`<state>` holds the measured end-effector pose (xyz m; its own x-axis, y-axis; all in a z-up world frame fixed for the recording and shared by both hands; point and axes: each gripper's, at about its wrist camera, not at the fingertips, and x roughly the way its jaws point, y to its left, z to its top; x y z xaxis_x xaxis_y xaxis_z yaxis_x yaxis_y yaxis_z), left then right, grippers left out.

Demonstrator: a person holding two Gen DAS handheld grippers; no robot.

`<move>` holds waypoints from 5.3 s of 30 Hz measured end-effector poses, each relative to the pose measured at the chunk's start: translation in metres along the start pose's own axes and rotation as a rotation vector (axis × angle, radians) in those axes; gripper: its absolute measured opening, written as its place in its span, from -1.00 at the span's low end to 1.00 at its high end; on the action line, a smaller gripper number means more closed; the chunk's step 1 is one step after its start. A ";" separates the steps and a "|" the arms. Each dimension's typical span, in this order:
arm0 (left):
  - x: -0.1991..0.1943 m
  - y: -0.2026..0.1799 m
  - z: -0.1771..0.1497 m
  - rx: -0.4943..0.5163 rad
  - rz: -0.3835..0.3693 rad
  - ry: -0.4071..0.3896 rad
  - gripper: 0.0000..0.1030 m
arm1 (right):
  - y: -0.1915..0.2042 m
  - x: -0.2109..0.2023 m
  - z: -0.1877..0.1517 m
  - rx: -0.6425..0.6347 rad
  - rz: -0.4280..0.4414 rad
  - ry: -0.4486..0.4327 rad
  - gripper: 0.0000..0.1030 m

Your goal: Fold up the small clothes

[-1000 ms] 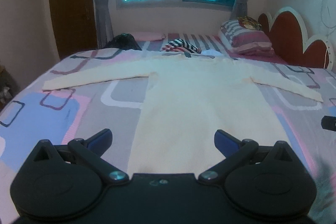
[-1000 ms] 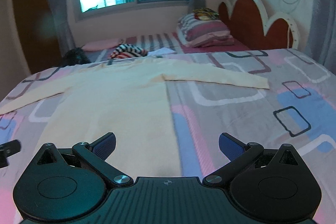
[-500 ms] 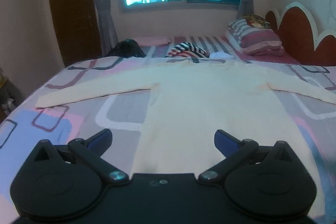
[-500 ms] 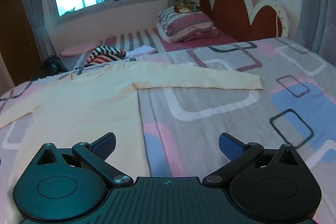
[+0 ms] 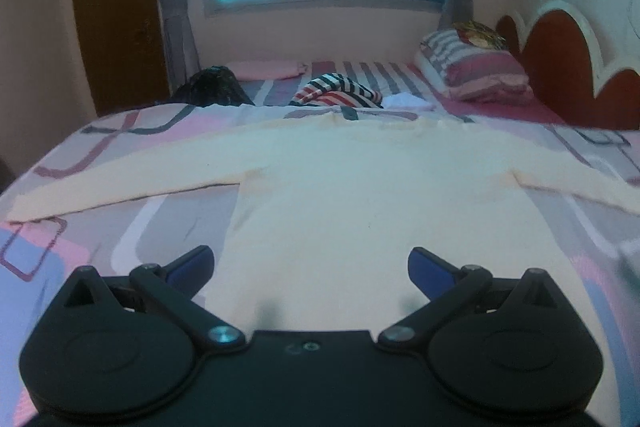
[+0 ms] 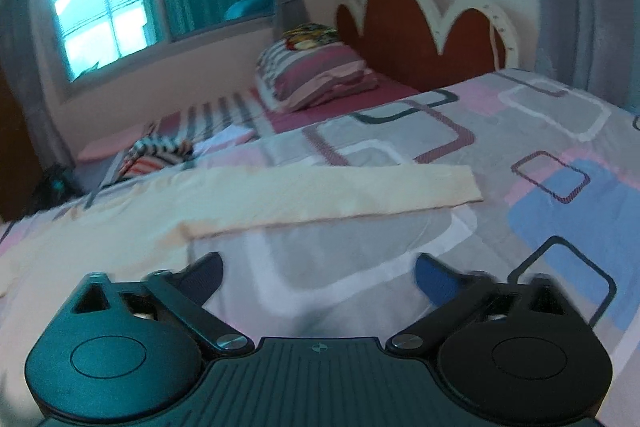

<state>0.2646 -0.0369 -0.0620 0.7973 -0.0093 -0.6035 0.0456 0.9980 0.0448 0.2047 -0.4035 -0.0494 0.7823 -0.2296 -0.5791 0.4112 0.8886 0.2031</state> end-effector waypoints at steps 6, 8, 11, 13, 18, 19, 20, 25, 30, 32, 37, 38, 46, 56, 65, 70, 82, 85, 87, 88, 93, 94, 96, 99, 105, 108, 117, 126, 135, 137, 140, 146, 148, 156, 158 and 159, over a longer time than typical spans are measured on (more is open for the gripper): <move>0.036 0.005 0.013 -0.009 -0.001 0.006 0.87 | -0.035 0.041 0.017 0.065 -0.043 -0.022 0.29; 0.050 0.008 0.016 -0.013 0.007 0.020 0.82 | -0.049 0.059 0.024 0.096 -0.057 -0.015 0.03; 0.067 0.012 0.019 -0.007 0.015 0.033 0.68 | -0.073 0.083 0.029 0.165 -0.084 -0.009 -0.10; 0.075 0.014 0.019 -0.007 0.025 0.039 0.68 | -0.090 0.096 0.030 0.214 -0.096 0.004 -0.26; 0.091 0.014 0.018 0.015 0.036 0.056 0.69 | -0.122 0.116 0.028 0.313 -0.109 0.021 -0.27; 0.093 0.013 0.018 0.018 0.037 0.059 0.69 | -0.127 0.120 0.028 0.323 -0.109 0.022 -0.27; 0.096 0.013 0.017 0.020 0.038 0.064 0.69 | -0.130 0.124 0.028 0.332 -0.108 0.025 -0.27; 0.103 0.016 0.017 0.019 0.046 0.079 0.74 | -0.147 0.137 0.023 0.431 -0.091 0.028 -0.27; 0.114 0.027 0.022 0.023 0.054 0.095 0.76 | -0.156 0.144 0.029 0.477 -0.079 0.011 -0.30; 0.119 0.033 0.024 0.021 0.056 0.106 0.77 | -0.159 0.147 0.033 0.489 -0.084 0.022 -0.53; 0.125 0.047 0.026 0.024 0.062 0.132 0.73 | -0.159 0.153 0.039 0.458 -0.111 0.037 -0.97; 0.126 0.049 0.025 0.028 0.064 0.137 0.71 | -0.152 0.154 0.043 0.417 -0.131 0.038 -0.97; 0.127 0.071 0.031 0.022 0.073 0.150 0.71 | -0.036 0.173 0.070 0.129 -0.024 0.016 -0.97; 0.126 0.091 0.037 -0.038 0.067 0.167 0.62 | 0.196 0.154 0.018 -0.200 0.375 0.049 -0.96; 0.129 0.090 0.038 -0.056 0.054 0.178 0.62 | 0.304 0.146 -0.058 -0.450 0.513 0.128 -0.37; 0.142 0.071 0.043 -0.062 0.010 0.174 0.49 | 0.279 0.129 -0.062 -0.406 0.509 0.047 -0.11; 0.214 -0.022 0.077 -0.109 -0.233 0.202 -0.15 | 0.178 0.133 -0.021 -0.155 0.382 0.086 -0.84; 0.228 -0.035 0.082 -0.083 -0.221 0.205 -0.62 | 0.162 0.124 -0.020 -0.123 0.367 0.091 -0.84; 0.228 -0.037 0.085 -0.062 -0.202 0.187 -0.95 | 0.153 0.115 -0.020 -0.114 0.363 0.093 -0.84; 0.225 -0.034 0.087 -0.056 -0.196 0.167 -0.96 | 0.152 0.115 -0.020 -0.112 0.358 0.094 -0.84; 0.208 0.001 0.094 -0.059 -0.131 0.105 -1.00 | 0.149 0.109 -0.016 -0.097 0.360 0.069 -0.84; 0.207 0.012 0.093 -0.057 -0.116 0.105 -1.00 | 0.149 0.107 -0.015 -0.095 0.363 0.066 -0.84; 0.205 0.028 0.093 -0.071 -0.097 0.107 -1.00 | 0.152 0.107 -0.016 -0.092 0.367 0.064 -0.84; 0.201 0.051 0.089 -0.094 -0.066 0.111 -1.00 | 0.156 0.108 -0.018 -0.100 0.371 0.068 -0.84; 0.201 0.073 0.085 -0.125 -0.031 0.108 -1.00 | 0.161 0.113 -0.026 -0.118 0.366 0.097 -0.84; 0.201 0.077 0.084 -0.125 -0.022 0.103 -1.00 | 0.158 0.115 -0.026 -0.112 0.354 0.096 -0.84; 0.205 0.079 0.078 -0.117 -0.018 0.109 -1.00 | 0.143 0.115 -0.015 -0.074 0.317 0.056 -0.84; 0.207 0.078 0.071 -0.103 -0.009 0.114 -1.00 | 0.138 0.130 -0.013 -0.099 0.250 0.099 -0.84; 0.190 0.064 0.087 -0.003 0.042 0.012 -0.32 | 0.140 0.134 0.008 -0.083 0.319 0.055 -0.84; 0.200 0.044 0.093 0.024 -0.023 0.024 -0.31 | 0.157 0.145 0.013 -0.103 0.376 0.072 -0.84; 0.219 0.010 0.094 0.067 -0.097 0.062 -0.25 | 0.194 0.159 0.011 -0.185 0.477 0.116 -0.84; 0.239 0.001 0.085 0.115 -0.089 0.068 -0.10 | 0.230 0.175 0.000 -0.358 0.637 0.186 -0.84; 0.242 0.019 0.082 0.085 -0.077 0.068 -0.08 | 0.211 0.190 0.014 -0.322 0.540 0.157 -0.84; 0.235 0.029 0.082 0.097 -0.074 0.047 0.01 | 0.158 0.231 0.054 -0.146 0.330 0.103 -1.00; 0.238 0.032 0.089 0.079 -0.055 0.040 -0.02 | 0.162 0.228 0.056 -0.151 0.320 0.071 -1.00; 0.243 0.035 0.091 0.067 -0.047 0.054 -0.03 | 0.162 0.232 0.055 -0.146 0.312 0.084 -1.00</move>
<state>0.5144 -0.0097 -0.1350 0.7599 -0.0507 -0.6480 0.1237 0.9900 0.0676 0.4784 -0.3342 -0.1072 0.8162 0.0899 -0.5707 0.0827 0.9595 0.2693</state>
